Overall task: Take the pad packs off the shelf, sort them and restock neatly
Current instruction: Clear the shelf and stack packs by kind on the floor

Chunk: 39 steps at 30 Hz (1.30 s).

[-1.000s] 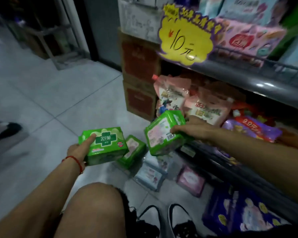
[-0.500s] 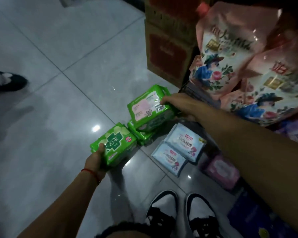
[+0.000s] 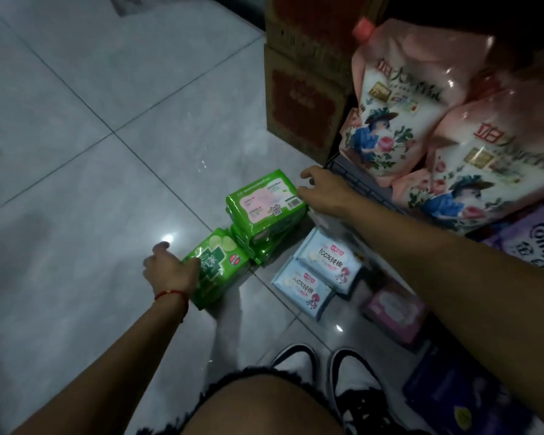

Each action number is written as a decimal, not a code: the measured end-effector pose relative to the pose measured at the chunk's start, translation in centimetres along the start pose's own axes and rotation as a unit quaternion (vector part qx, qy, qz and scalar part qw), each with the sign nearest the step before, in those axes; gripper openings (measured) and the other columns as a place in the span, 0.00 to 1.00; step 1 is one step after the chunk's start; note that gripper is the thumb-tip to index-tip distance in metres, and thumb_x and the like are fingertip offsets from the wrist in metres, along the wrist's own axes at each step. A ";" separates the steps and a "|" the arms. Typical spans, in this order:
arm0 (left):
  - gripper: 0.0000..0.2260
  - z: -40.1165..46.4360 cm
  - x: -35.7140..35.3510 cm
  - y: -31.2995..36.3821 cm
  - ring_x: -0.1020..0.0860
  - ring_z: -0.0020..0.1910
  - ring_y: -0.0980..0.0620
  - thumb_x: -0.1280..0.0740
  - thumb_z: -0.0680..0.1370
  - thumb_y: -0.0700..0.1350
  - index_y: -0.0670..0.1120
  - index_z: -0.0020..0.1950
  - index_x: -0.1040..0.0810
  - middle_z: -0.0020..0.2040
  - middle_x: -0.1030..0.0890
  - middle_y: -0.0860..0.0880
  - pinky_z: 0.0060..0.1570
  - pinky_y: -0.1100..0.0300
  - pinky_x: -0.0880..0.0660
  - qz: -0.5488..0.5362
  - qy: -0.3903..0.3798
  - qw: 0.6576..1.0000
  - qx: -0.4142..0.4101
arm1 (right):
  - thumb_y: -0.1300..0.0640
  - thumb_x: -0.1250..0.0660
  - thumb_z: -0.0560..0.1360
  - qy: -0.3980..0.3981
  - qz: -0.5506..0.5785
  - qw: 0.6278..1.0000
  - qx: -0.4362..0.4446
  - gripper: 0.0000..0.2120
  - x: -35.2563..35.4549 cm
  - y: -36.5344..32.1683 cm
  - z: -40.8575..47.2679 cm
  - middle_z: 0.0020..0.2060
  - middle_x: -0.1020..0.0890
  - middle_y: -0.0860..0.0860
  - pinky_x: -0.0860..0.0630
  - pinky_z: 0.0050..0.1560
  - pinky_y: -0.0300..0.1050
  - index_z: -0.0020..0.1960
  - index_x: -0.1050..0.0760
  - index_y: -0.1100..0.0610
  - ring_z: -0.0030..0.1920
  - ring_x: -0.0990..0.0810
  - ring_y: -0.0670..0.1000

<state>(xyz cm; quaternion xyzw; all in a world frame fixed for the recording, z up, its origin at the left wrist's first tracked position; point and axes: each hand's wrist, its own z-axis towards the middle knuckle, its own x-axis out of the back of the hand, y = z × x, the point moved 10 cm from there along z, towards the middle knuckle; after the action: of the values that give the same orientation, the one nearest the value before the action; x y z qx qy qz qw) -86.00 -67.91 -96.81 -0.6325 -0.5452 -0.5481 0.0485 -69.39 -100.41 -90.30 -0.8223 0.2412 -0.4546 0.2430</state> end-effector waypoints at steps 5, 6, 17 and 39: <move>0.23 -9.5 2.7 17.1 0.27 0.65 0.42 0.29 0.74 0.39 0.47 0.68 0.27 0.65 0.28 0.41 0.66 0.48 0.29 -0.076 -0.030 0.957 -0.279 | 0.56 0.33 0.78 0.020 -0.116 0.989 0.085 0.15 6.7 -3.5 -8.8 0.61 0.18 0.53 0.26 0.57 0.42 0.65 0.20 0.55 0.61 0.20 0.53; 0.22 -12.2 3.2 20.5 0.26 0.63 0.44 0.29 0.74 0.39 0.48 0.67 0.26 0.65 0.27 0.43 0.64 0.48 0.27 -0.086 -0.046 0.940 -0.327 | 0.56 0.33 0.78 0.035 -0.130 0.986 0.097 0.15 8.5 -4.2 -11.0 0.60 0.17 0.52 0.25 0.58 0.43 0.63 0.19 0.55 0.60 0.19 0.53; 0.16 -41.8 9.8 43.4 0.23 0.55 0.45 0.32 0.70 0.40 0.46 0.57 0.23 0.54 0.22 0.47 0.55 0.49 0.25 -0.127 -0.058 0.726 -0.673 | 0.61 0.33 0.75 0.378 -0.081 0.912 0.140 0.10 29.1 -4.8 -37.3 0.46 0.13 0.47 0.21 0.51 0.44 0.52 0.16 0.52 0.44 0.18 0.45; 0.39 -52.9 1.7 70.0 0.20 0.58 0.50 0.22 0.67 0.60 0.48 0.73 0.29 0.64 0.20 0.49 0.50 0.63 0.24 -0.210 -0.267 0.739 -0.582 | 0.49 0.33 0.82 0.606 0.033 0.793 -0.050 0.20 57.1 2.7 -45.5 0.58 0.20 0.61 0.28 0.46 0.44 0.65 0.25 0.63 0.53 0.20 0.60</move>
<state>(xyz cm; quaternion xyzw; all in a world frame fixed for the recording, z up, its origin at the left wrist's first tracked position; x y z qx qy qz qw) -68.21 -129.72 -37.11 -0.5271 -0.2297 -0.5634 -0.5933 -82.38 -145.99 -34.65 -0.3805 0.3887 -0.8389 0.0202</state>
